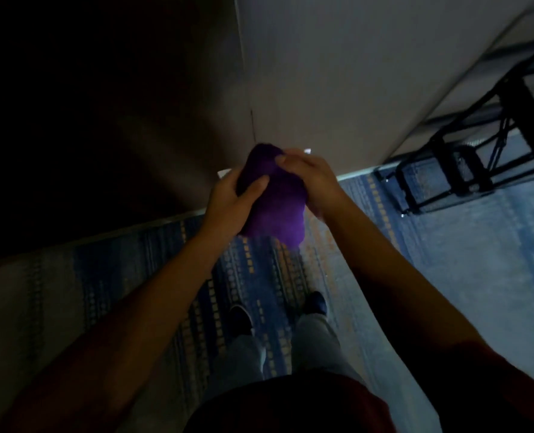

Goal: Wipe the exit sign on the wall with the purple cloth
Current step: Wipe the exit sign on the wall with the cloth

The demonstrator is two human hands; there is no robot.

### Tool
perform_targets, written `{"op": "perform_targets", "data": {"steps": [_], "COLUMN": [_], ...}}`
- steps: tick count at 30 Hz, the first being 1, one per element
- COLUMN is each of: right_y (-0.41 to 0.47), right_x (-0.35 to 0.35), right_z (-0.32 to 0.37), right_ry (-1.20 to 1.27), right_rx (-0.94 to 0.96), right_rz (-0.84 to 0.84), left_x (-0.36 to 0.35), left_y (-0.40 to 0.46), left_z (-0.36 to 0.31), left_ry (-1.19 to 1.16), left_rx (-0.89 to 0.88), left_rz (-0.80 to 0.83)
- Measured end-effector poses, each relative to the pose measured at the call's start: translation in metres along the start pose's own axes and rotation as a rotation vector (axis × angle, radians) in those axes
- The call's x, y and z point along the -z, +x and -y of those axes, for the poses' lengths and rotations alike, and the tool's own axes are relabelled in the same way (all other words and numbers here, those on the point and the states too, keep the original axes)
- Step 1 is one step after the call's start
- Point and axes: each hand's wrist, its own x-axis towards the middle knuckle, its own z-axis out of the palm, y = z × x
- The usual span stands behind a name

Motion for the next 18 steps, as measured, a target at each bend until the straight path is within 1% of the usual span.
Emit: {"op": "perform_targets", "data": {"steps": [2,3,5,7,9,10,14,18], "right_y": [0.002,0.003,0.006,0.008,0.006,0.006,0.01,0.029], "right_x": [0.002,0.005,0.011,0.01,0.008,0.007,-0.003,-0.009], "right_z": [-0.013,-0.018,-0.031,-0.049,-0.065,-0.073,-0.107,-0.146], "right_ry": [0.163,0.232,0.293,0.275,0.295,0.333,0.489,0.531], "right_rx": [0.01,-0.007,-0.055,-0.109,-0.168,-0.187,-0.246,-0.281], "right_rz": [-0.097,-0.108,-0.054,0.041,0.072,0.065,0.009,-0.044], "left_x": [0.003,0.003,0.002,-0.001,-0.004,-0.006,-0.006,0.004], "left_y": [0.012,0.017,0.03,0.04,0.046,0.05,0.073,0.108], "left_z": [0.003,0.002,0.008,0.019,0.034,0.041,0.07,0.116], "left_ry": [0.034,0.027,0.022,0.057,0.101,0.143,0.359,0.453], "left_rx": [-0.039,-0.041,0.001,0.05,0.065,0.025,-0.256,-0.366], "left_rz": [0.043,0.073,0.151,0.219,0.231,0.223,0.15,0.212]}}
